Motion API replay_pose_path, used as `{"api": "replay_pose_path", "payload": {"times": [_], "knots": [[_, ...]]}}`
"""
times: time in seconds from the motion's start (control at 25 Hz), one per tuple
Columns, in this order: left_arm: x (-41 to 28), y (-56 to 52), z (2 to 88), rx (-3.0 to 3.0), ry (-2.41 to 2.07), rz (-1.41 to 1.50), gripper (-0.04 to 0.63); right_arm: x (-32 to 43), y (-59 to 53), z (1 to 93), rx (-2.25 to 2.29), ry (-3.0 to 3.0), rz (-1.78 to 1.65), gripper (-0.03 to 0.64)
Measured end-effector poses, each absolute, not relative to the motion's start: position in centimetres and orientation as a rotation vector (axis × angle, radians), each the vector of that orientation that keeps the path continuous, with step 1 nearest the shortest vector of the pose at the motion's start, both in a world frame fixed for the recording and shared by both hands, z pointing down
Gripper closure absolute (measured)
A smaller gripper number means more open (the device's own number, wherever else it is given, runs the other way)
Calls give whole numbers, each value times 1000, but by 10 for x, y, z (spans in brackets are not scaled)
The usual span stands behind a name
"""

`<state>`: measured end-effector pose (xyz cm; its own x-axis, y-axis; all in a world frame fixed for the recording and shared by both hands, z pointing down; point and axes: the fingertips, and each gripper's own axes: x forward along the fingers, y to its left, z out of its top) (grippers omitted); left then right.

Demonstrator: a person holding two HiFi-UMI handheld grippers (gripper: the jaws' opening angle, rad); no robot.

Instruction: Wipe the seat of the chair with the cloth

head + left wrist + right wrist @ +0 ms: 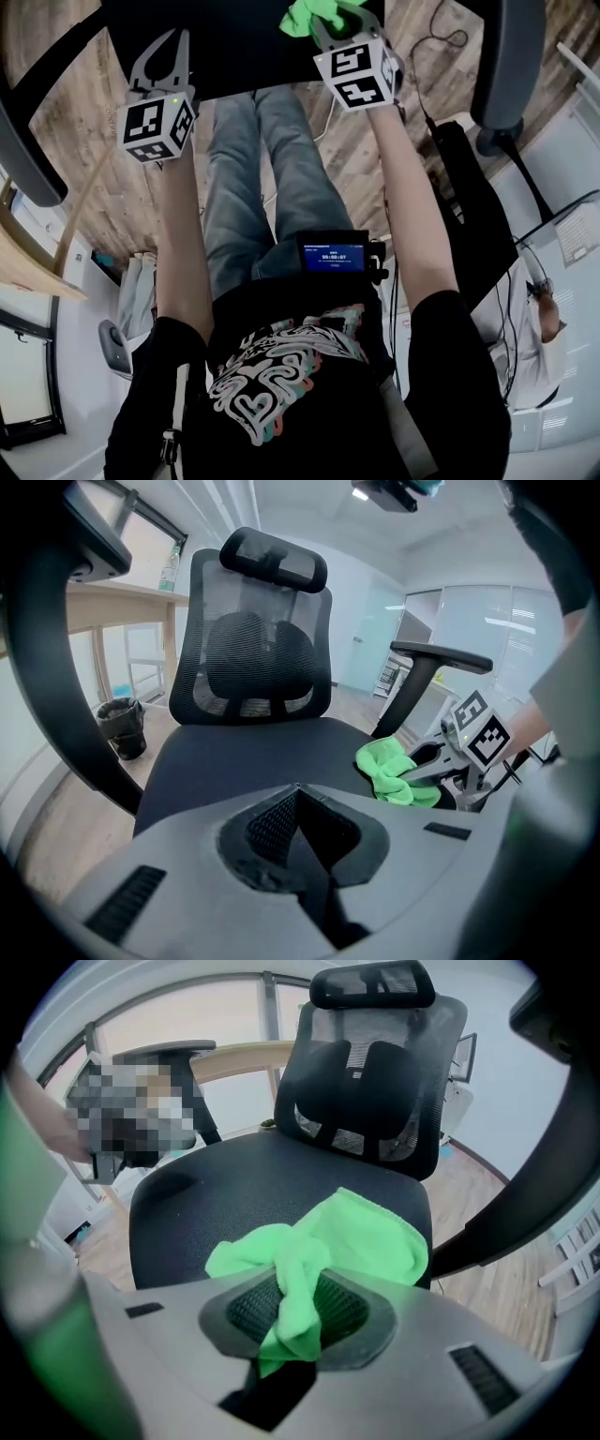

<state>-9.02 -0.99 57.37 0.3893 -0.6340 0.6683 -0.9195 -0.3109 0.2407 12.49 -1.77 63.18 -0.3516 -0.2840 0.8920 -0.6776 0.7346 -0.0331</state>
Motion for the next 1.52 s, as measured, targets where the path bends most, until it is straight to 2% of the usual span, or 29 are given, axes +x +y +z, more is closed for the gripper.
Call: {"api": "replay_pose_path", "payload": {"times": [0.56,0.92,1.52], "knots": [[-91,-8,578,2030,-1337,633,597,129,-20,636,793,-1944,601,514],[-97,-7,581,2019,-1337,639,597,71,-12,649,654,-1990,637,514],[-94,-10,589,1997,-1326,629,597,31,-14,651,574,-2038,645,514]]}}
